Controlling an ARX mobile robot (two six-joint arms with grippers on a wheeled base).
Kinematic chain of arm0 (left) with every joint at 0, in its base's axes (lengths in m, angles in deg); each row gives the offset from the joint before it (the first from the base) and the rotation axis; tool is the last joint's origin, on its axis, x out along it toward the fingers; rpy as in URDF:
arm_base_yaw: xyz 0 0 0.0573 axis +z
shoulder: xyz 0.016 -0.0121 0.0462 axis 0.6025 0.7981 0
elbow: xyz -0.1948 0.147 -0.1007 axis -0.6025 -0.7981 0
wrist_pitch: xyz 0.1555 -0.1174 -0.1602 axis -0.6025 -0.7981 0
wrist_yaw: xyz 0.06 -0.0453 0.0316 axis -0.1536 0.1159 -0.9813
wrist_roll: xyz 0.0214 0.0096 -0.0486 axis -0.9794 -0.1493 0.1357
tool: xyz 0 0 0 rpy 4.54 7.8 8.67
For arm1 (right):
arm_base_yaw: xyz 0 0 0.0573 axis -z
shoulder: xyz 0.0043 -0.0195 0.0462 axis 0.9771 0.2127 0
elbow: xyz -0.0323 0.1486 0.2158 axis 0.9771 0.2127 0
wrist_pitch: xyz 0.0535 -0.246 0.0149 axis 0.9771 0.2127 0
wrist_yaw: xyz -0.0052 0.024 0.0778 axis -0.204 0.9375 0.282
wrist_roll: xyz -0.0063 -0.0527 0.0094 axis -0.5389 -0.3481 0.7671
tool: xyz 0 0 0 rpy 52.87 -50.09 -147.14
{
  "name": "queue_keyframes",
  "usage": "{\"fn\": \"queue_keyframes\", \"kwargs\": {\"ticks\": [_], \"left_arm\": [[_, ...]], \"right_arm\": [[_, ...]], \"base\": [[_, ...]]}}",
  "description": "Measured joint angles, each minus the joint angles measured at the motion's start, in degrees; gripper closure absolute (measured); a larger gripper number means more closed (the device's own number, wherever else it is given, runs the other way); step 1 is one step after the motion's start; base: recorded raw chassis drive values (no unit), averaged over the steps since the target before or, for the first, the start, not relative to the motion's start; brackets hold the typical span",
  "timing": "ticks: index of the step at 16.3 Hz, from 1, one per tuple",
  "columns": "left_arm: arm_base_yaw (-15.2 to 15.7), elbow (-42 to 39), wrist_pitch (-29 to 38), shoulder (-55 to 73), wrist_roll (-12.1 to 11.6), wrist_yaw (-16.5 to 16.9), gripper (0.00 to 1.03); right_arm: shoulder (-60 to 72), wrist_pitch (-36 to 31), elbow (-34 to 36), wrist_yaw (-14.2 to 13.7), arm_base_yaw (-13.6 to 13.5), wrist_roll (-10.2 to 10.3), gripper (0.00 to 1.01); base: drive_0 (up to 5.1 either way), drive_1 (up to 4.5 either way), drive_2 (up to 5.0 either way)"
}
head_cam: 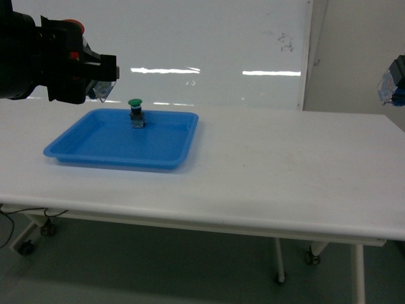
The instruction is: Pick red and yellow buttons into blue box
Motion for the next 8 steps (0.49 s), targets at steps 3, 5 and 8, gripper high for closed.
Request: {"fn": "queue_keyframes", "kwargs": {"ticks": [3,5,8], "left_arm": [[0.0,0.0,-0.1,0.0,0.0,0.0,0.79],[0.0,0.0,-0.1,0.0,0.0,0.0,0.79],[0.0,0.0,-0.1,0.0,0.0,0.0,0.79]], "right_arm": [[0.0,0.0,0.0,0.0,0.0,0.0,0.75],[0.0,0.1,0.0,0.0,0.0,0.0,0.75],[0.0,-0.1,0.0,0.0,0.0,0.0,0.75]], "base": [[4.6,-4.08,0.0],[4.7,-3.62,-0.6],[4.8,-3.16,-1.2]]}}
